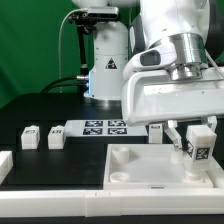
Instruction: Assemble one leg
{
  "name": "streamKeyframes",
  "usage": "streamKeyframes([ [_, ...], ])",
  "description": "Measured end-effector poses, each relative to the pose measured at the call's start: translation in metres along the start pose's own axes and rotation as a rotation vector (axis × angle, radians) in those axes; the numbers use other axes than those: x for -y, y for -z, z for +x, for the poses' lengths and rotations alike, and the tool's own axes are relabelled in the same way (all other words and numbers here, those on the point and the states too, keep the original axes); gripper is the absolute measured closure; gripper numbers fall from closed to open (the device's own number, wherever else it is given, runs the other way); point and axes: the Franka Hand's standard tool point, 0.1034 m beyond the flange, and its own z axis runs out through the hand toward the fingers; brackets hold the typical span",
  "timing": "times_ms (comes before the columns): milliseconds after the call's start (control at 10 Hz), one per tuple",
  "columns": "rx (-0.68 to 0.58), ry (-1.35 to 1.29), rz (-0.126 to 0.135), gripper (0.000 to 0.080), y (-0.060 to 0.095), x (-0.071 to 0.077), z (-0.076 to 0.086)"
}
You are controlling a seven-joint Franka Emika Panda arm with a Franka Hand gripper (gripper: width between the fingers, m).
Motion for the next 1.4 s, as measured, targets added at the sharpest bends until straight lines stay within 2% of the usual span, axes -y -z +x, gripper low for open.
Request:
streamKeyframes([
  [200,-0.008,0.004,0.001,0.0509,-0.003,0.004,-0.007],
  [500,-0.04,0.0,-0.01,0.0509,-0.007,-0.001,-0.014],
  [800,-0.041,-0.002,-0.014,0.0509,-0.008,-0.007,-0.015],
  [1100,-0.018,-0.004,-0.01,0.0509,-0.009,-0.007,-0.018],
  [1200,-0.018,-0.004,-0.01,0.0332,-0.009,-0.007,-0.018],
  [1300,-0.018,-0.004,-0.01,0.0215,-0.009,-0.007,-0.018],
  [1400,-0.018,-0.004,-0.01,0.0215,-0.009,-0.007,-0.018],
])
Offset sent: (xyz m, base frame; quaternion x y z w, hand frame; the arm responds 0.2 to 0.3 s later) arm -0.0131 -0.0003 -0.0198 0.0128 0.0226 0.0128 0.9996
